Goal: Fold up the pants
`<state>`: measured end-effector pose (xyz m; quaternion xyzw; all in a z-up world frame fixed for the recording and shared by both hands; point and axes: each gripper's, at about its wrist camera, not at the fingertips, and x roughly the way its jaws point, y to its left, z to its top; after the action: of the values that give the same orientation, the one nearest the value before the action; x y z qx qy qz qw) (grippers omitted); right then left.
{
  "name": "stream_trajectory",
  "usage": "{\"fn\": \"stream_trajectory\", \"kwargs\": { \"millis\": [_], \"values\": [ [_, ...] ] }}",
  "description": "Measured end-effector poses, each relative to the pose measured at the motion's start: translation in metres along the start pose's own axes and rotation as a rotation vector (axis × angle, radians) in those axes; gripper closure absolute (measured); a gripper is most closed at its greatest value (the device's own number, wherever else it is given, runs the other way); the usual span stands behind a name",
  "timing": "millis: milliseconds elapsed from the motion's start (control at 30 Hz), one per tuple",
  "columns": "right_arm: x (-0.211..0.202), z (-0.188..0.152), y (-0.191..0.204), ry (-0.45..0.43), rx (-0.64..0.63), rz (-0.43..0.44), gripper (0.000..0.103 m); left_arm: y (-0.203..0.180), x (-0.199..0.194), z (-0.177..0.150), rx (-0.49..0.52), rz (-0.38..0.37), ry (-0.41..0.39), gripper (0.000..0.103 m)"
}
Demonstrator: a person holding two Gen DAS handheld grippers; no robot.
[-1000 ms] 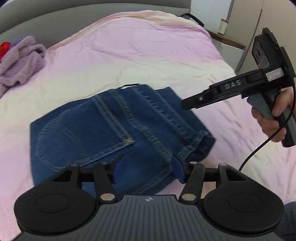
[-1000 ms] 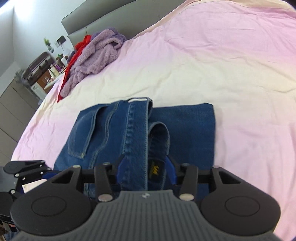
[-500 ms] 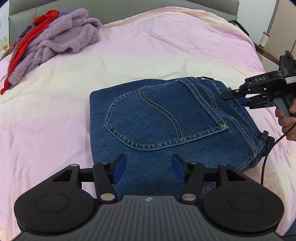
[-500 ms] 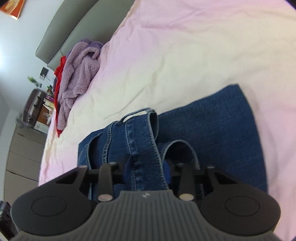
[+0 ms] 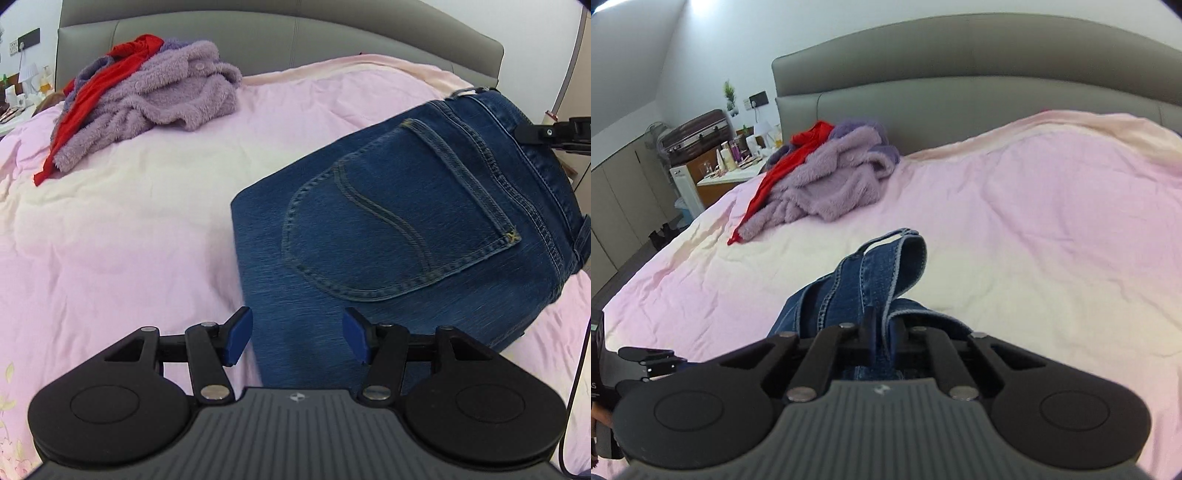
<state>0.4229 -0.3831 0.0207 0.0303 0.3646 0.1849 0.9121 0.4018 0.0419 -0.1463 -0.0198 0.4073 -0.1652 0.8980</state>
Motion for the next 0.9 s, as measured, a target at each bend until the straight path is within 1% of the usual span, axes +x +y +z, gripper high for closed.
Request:
{"fn": "stream_trajectory", "kwargs": {
  "millis": [67,133,267,400,467,567,633,733,767,800,833,900],
  "values": [
    [-0.006,0.005,-0.017,0.001,0.036,-0.044,0.102,-0.003,0.0,0.001,-0.002,-0.01,-0.006,0.037],
    [-0.005,-0.003,-0.041,0.032,0.084,-0.092,0.102,-0.008,0.006,0.0,0.006,-0.013,-0.001,0.037],
    [0.014,-0.047,-0.091,0.144,0.195,-0.142,0.102,-0.013,0.019,-0.005,0.018,-0.017,0.016,0.037],
    [0.042,-0.081,-0.128,0.208,0.263,-0.2,0.102,-0.012,0.027,-0.01,0.019,-0.031,0.045,0.037],
    [0.058,-0.093,-0.14,0.241,0.271,-0.242,0.102,-0.011,0.028,-0.013,0.03,-0.034,0.062,0.037],
    [0.08,-0.106,-0.147,0.269,0.245,-0.289,0.102,-0.01,0.029,-0.014,0.05,-0.037,0.091,0.037],
    [0.086,-0.108,-0.145,0.276,0.23,-0.307,0.1,-0.012,0.028,-0.016,0.071,-0.017,0.099,0.037],
    [0.077,-0.104,-0.132,0.261,0.163,-0.337,0.089,-0.017,0.028,-0.017,0.088,0.023,0.118,0.037],
    [0.071,-0.103,-0.126,0.253,0.134,-0.348,0.077,-0.018,0.027,-0.017,0.092,0.025,0.116,0.037],
    [0.064,-0.102,-0.121,0.245,0.108,-0.354,0.072,-0.02,0.025,-0.017,0.093,0.025,0.113,0.037],
    [0.054,-0.101,-0.115,0.233,0.083,-0.352,0.069,-0.021,0.023,-0.018,0.095,0.025,0.112,0.037],
    [0.038,-0.104,-0.106,0.229,0.051,-0.329,0.069,-0.026,0.019,-0.019,0.104,0.027,0.11,0.037]
  ]
}}
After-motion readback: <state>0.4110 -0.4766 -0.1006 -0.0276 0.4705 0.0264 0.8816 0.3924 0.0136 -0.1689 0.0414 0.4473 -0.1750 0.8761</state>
